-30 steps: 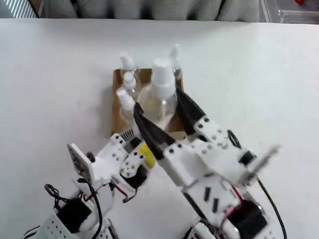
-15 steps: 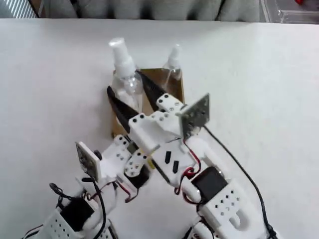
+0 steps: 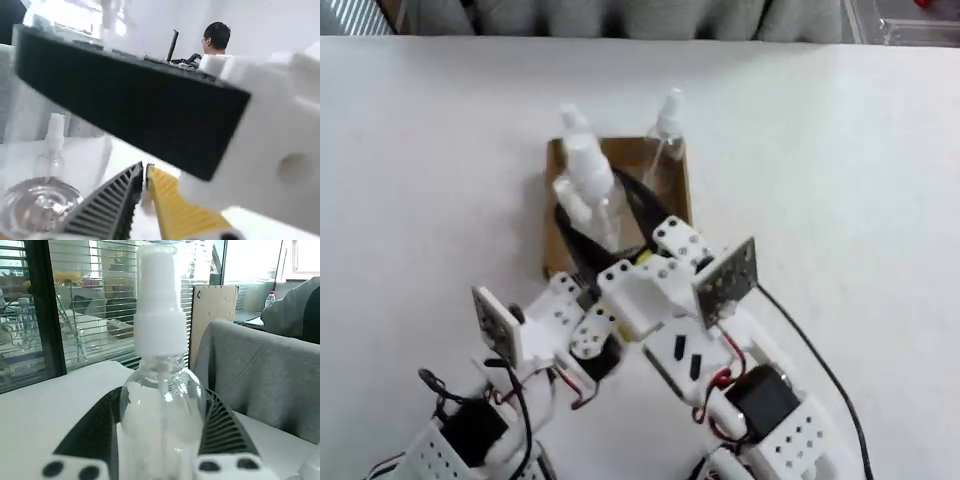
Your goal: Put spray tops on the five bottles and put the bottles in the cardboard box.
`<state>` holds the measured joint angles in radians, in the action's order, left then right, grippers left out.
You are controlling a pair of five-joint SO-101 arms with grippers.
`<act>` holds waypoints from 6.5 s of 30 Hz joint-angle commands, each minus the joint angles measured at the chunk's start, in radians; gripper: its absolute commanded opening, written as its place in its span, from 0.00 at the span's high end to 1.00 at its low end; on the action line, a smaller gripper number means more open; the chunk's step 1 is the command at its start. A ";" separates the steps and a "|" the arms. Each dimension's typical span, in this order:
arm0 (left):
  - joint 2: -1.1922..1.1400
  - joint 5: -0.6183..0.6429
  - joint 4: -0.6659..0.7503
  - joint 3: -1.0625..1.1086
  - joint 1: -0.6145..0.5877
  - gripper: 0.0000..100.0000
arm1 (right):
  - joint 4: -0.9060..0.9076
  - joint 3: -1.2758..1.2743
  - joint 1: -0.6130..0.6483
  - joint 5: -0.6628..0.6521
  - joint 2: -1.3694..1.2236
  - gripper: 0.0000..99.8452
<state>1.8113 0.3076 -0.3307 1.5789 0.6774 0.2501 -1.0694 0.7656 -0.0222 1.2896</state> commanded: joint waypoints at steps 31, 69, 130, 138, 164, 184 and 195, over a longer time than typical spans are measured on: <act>0.012 -0.176 -0.749 -0.180 -0.447 0.98 | 0.025 -0.061 -0.246 -0.011 0.027 0.99; 0.008 -0.270 -0.597 0.114 -0.860 0.98 | -0.993 -0.253 -0.367 -0.011 -0.854 0.99; 0.008 -0.270 -0.605 0.114 -0.862 0.98 | -1.178 -0.207 -0.395 -0.011 -1.280 0.99; 0.008 -0.358 -0.603 0.114 -0.860 0.98 | -1.184 -0.226 -0.400 -0.011 -1.271 0.99; 0.007 -0.361 -0.631 0.114 -0.858 0.98 | -1.178 -0.327 -0.392 -0.011 -1.098 0.99; 0.007 -0.361 -0.632 0.114 -0.860 0.98 | -1.184 -0.331 -0.398 -0.009 -1.095 0.99; 0.007 -0.361 -0.632 0.114 -0.860 0.98 | -1.185 -0.348 -0.394 -0.009 -1.086 0.99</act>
<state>1.8113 -0.0453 -0.9567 1.6939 -0.1772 -0.9237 -1.4055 0.3698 -0.0299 0.1603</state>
